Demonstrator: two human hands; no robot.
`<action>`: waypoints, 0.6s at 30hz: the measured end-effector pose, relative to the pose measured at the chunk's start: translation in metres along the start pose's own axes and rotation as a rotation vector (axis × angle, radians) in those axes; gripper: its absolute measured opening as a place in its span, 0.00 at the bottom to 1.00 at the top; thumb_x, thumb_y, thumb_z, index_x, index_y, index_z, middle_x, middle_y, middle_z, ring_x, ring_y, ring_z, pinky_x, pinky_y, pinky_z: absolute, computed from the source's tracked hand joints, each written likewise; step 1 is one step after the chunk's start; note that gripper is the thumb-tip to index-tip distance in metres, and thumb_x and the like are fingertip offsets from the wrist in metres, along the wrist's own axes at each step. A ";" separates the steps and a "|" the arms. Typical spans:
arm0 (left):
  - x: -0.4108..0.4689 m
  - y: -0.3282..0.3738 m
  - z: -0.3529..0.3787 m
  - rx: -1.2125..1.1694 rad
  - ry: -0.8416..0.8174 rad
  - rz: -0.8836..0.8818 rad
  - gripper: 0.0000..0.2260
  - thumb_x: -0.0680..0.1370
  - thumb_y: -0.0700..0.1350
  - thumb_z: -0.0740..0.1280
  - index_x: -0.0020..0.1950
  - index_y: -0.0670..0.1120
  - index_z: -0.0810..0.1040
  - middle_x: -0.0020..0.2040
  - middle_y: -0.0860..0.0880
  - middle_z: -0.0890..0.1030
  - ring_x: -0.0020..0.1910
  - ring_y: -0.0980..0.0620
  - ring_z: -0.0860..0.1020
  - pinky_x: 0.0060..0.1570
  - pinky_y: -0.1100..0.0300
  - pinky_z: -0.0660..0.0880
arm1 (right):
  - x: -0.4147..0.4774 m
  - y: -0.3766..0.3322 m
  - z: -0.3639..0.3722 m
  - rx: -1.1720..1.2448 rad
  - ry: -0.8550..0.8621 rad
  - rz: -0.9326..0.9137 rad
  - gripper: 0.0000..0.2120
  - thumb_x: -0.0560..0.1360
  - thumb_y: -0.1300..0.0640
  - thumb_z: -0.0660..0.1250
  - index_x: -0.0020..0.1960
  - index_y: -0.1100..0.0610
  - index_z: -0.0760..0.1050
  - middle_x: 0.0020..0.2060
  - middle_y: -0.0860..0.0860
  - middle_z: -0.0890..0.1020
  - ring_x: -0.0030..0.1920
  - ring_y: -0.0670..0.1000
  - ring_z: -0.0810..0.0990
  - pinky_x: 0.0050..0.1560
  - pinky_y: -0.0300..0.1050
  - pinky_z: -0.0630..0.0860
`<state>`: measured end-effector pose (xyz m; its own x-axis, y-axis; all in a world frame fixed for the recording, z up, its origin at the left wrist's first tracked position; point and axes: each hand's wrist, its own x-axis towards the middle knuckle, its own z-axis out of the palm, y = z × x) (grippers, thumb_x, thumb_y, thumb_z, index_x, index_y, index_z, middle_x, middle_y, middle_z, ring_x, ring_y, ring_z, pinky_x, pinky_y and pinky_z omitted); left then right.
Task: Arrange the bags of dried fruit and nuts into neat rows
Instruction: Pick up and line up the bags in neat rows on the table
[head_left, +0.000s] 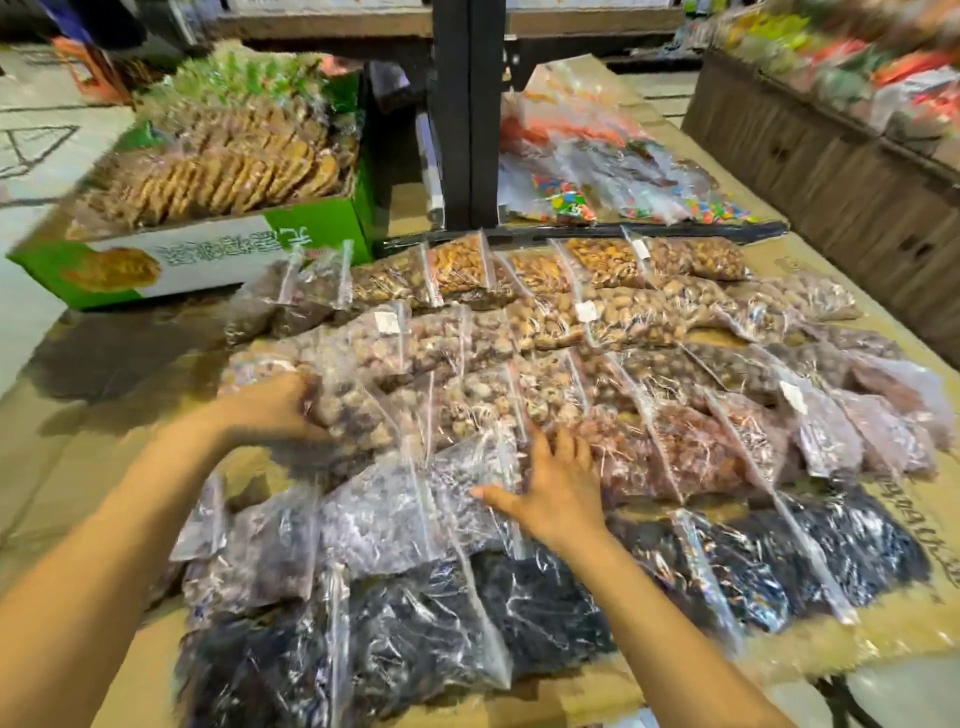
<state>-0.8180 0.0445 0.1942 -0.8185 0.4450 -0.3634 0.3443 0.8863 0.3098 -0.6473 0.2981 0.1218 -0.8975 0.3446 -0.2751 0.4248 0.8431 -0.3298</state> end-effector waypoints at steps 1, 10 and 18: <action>0.002 -0.004 0.008 0.004 -0.017 0.005 0.18 0.69 0.48 0.76 0.42 0.40 0.70 0.33 0.46 0.74 0.37 0.47 0.74 0.28 0.62 0.64 | 0.000 0.000 0.003 -0.004 0.013 0.022 0.53 0.62 0.23 0.57 0.76 0.53 0.50 0.76 0.58 0.51 0.75 0.61 0.48 0.71 0.61 0.56; 0.005 -0.038 0.074 -0.342 0.342 -0.002 0.52 0.59 0.70 0.74 0.74 0.50 0.57 0.71 0.43 0.68 0.68 0.42 0.68 0.66 0.42 0.67 | 0.003 -0.008 0.020 0.036 0.166 0.123 0.50 0.62 0.25 0.61 0.74 0.52 0.55 0.75 0.55 0.55 0.74 0.58 0.52 0.71 0.59 0.57; 0.026 -0.060 0.058 -0.170 -0.027 0.151 0.47 0.67 0.60 0.75 0.77 0.48 0.52 0.75 0.43 0.64 0.69 0.44 0.69 0.67 0.52 0.67 | 0.004 -0.012 0.033 0.043 0.262 0.179 0.50 0.60 0.22 0.57 0.73 0.49 0.57 0.75 0.52 0.56 0.74 0.56 0.55 0.72 0.60 0.57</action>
<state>-0.8330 0.0103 0.1155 -0.7502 0.5759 -0.3247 0.3774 0.7763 0.5050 -0.6520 0.2760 0.0945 -0.8056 0.5852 -0.0922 0.5783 0.7432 -0.3365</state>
